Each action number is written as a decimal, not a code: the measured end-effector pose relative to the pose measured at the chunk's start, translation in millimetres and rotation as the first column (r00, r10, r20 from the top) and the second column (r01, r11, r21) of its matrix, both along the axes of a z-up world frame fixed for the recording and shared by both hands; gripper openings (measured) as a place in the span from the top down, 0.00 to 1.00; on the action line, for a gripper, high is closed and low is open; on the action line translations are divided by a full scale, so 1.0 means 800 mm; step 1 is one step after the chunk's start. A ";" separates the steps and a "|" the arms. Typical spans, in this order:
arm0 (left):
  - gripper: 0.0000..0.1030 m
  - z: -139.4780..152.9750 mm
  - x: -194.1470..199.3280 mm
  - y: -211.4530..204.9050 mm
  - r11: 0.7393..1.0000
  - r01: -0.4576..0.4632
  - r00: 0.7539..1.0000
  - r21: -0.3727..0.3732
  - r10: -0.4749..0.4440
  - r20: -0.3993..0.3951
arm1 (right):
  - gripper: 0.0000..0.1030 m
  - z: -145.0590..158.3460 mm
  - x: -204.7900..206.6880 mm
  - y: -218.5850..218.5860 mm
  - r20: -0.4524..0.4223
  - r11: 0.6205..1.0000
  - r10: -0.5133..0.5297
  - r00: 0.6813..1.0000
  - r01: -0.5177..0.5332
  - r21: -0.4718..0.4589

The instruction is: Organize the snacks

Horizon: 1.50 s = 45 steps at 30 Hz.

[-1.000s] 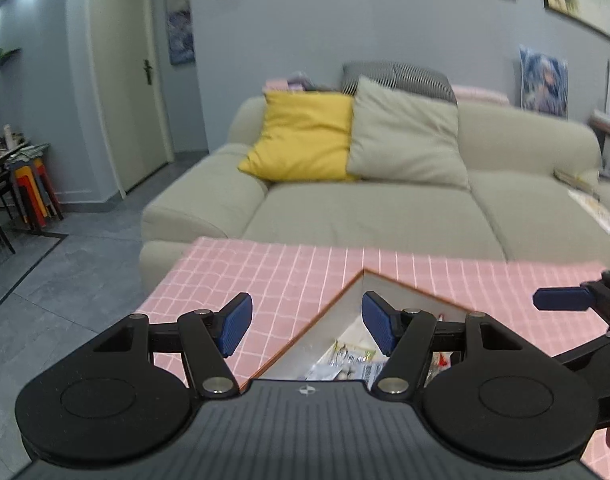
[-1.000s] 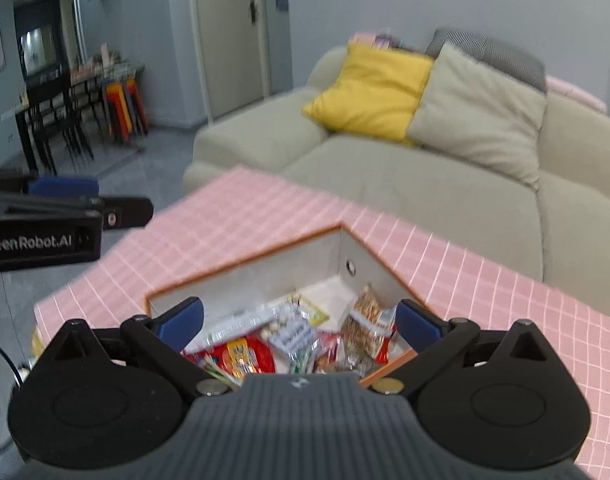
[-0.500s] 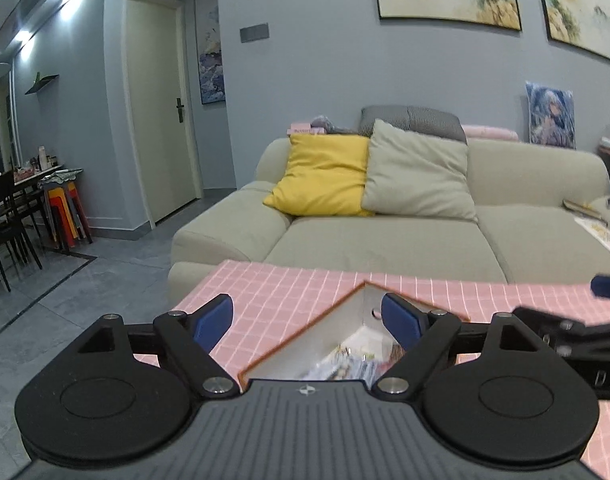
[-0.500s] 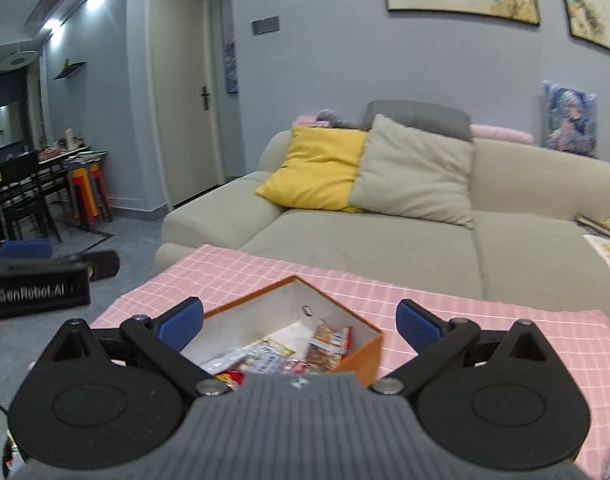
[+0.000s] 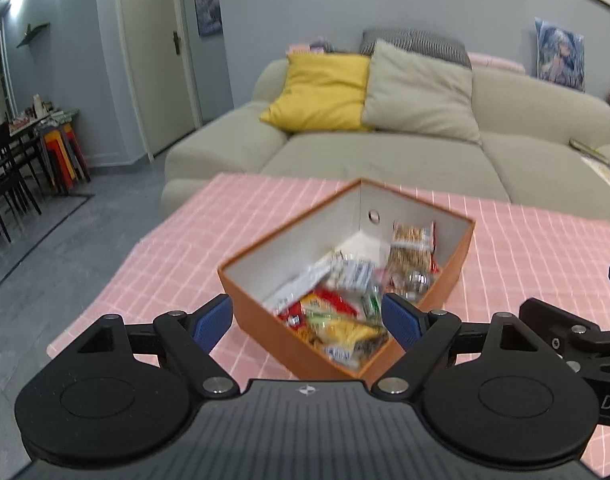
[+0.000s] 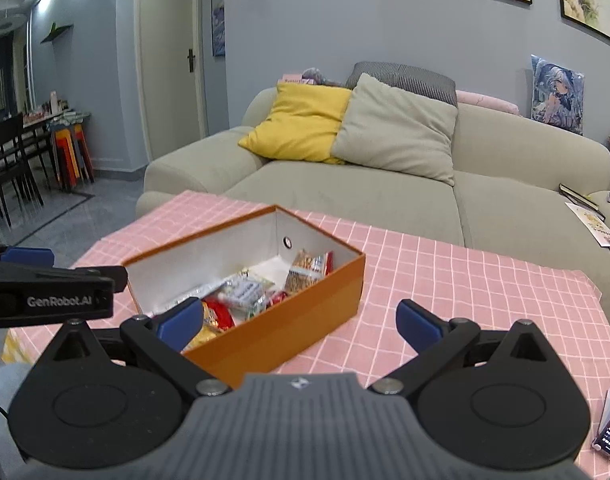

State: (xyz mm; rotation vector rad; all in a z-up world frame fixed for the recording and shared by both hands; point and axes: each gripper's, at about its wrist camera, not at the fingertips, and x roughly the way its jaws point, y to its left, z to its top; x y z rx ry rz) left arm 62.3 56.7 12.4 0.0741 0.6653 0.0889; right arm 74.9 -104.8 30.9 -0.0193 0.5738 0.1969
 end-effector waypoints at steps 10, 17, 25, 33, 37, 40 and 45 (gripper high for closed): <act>0.04 -0.022 0.000 -0.001 1.000 0.003 0.998 -0.010 -0.004 -0.067 | 0.04 -0.026 0.014 0.003 -0.067 1.000 -0.008 0.998 0.008 -0.002; 0.04 -0.019 -0.002 -0.003 1.000 0.007 0.998 -0.014 -0.007 -0.068 | 0.04 -0.025 0.015 0.001 -0.067 1.000 -0.019 0.998 0.020 0.013; 0.04 -0.015 0.000 0.000 1.000 0.003 0.998 -0.014 -0.004 -0.063 | 0.04 -0.021 0.010 0.004 -0.049 1.000 -0.009 0.999 0.009 0.009; 0.04 -0.019 0.002 0.001 1.000 0.005 0.997 -0.014 -0.006 -0.081 | 0.04 -0.022 0.011 0.008 -0.059 1.000 -0.005 0.998 0.005 0.001; 0.04 -0.018 0.003 0.001 1.000 0.005 0.997 -0.014 -0.006 -0.081 | 0.04 -0.022 0.013 0.009 -0.063 1.000 -0.002 0.998 0.002 0.000; 0.04 -0.019 0.003 0.000 1.000 0.005 0.997 -0.013 -0.006 -0.080 | 0.04 -0.022 0.013 0.009 -0.064 1.000 -0.001 0.998 0.001 0.000; 0.04 -0.019 0.003 0.000 1.000 0.006 0.997 -0.013 -0.007 -0.082 | 0.04 -0.022 0.013 0.009 -0.065 1.000 -0.003 0.998 0.003 0.000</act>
